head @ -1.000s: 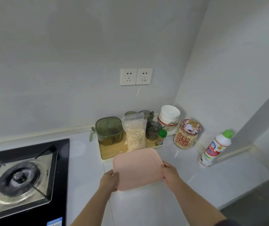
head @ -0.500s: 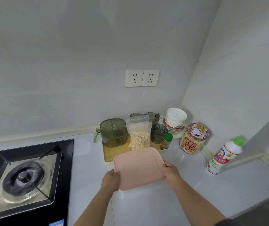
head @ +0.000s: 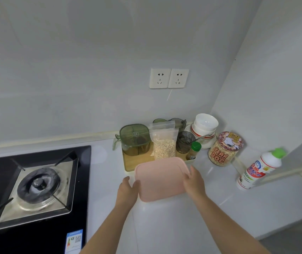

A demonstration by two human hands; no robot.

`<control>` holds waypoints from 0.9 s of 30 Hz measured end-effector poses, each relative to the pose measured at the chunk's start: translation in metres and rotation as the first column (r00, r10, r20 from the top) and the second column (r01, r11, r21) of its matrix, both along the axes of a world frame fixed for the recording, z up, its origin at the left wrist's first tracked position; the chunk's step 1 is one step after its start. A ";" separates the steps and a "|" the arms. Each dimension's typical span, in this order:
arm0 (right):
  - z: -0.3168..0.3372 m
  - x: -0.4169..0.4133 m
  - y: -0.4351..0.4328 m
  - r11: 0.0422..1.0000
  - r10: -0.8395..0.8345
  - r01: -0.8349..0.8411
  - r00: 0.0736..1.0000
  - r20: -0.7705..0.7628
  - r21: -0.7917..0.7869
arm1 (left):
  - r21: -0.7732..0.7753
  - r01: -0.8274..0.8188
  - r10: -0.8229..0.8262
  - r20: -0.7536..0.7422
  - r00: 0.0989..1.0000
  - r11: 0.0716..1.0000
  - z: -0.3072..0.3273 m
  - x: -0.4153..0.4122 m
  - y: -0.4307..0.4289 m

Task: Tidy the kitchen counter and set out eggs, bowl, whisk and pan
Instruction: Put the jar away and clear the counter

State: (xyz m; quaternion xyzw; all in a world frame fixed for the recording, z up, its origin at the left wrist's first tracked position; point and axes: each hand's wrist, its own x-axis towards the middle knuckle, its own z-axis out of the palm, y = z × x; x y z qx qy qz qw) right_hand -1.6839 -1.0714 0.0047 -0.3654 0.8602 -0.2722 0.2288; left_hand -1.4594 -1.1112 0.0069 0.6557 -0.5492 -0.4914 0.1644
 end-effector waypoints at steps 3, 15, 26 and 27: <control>0.021 0.040 0.006 0.983 0.063 -0.070 0.997 -0.050 -0.167 | -0.152 -0.077 0.068 -0.067 0.995 0.985 0.016 0.027 0.013; 0.072 0.315 0.064 0.827 0.465 -0.331 0.857 0.222 -0.455 | -0.389 -0.324 0.242 -0.246 0.939 0.862 0.076 0.273 0.126; 0.096 0.596 0.116 0.675 0.721 -0.528 0.621 0.308 -0.515 | -0.441 -0.588 0.513 -0.288 0.808 0.678 0.101 0.552 0.231; 0.099 0.614 0.116 0.659 0.737 -0.544 0.605 0.302 -0.520 | -0.445 -0.607 0.530 -0.299 0.794 0.658 0.102 0.567 0.237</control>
